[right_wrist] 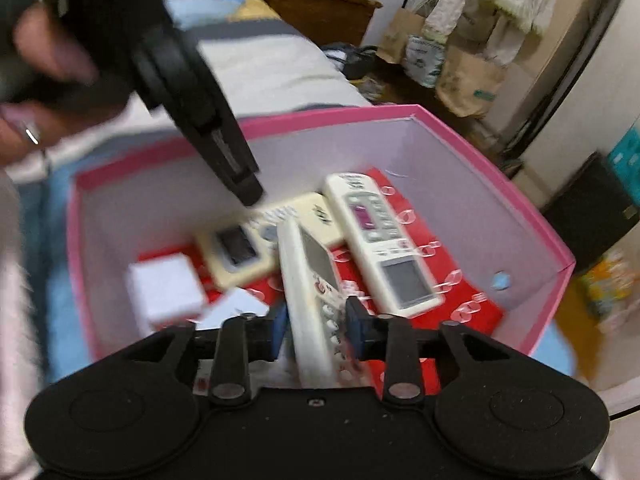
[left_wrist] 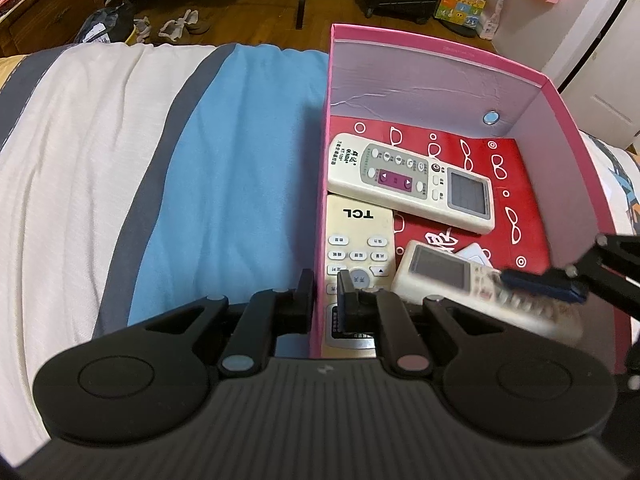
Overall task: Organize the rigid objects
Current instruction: 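Lower the remote into the box and open the right gripper, then grasp the silver keys on the bed with the right gripper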
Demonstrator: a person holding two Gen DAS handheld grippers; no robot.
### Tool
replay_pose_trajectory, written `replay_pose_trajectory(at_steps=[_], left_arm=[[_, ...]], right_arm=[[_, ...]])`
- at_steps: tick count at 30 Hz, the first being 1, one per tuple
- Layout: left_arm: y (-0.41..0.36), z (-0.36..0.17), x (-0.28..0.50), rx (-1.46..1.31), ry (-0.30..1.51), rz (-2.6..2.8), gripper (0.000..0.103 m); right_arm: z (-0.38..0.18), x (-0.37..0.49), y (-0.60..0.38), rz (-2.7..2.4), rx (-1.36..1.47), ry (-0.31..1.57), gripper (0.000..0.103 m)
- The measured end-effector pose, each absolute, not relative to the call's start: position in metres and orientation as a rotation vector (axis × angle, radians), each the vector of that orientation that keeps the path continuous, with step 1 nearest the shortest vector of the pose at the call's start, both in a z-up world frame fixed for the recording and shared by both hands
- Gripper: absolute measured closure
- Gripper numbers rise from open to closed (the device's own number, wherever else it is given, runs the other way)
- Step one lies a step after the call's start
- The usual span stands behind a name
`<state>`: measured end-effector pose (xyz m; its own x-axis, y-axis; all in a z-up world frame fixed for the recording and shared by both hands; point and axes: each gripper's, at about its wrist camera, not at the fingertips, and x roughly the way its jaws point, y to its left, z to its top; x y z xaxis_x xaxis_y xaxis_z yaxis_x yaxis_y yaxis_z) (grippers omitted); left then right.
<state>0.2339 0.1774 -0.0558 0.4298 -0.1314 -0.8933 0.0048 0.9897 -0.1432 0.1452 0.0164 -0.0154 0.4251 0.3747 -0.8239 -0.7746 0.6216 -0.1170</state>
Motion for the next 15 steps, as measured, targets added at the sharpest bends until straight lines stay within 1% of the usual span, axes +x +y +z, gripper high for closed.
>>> replay_pose_trajectory(at_steps=[3,10,15], left_arm=[[0.178,-0.056,0.234,-0.13,1.126,-0.086,0.093],[0.177,-0.056,0.235,-0.125,1.129,-0.082,0.093],[0.174,-0.056,0.235,-0.116,1.133,-0.075,0.093]], right_arm=[[0.003,0.145,-0.006,0.791,-0.401,0.863,0.062],[0.055,0.146,-0.092,0.716,-0.098,0.894,0.061],[0.064,0.146,-0.162,0.617,0.106,0.962,0.059]])
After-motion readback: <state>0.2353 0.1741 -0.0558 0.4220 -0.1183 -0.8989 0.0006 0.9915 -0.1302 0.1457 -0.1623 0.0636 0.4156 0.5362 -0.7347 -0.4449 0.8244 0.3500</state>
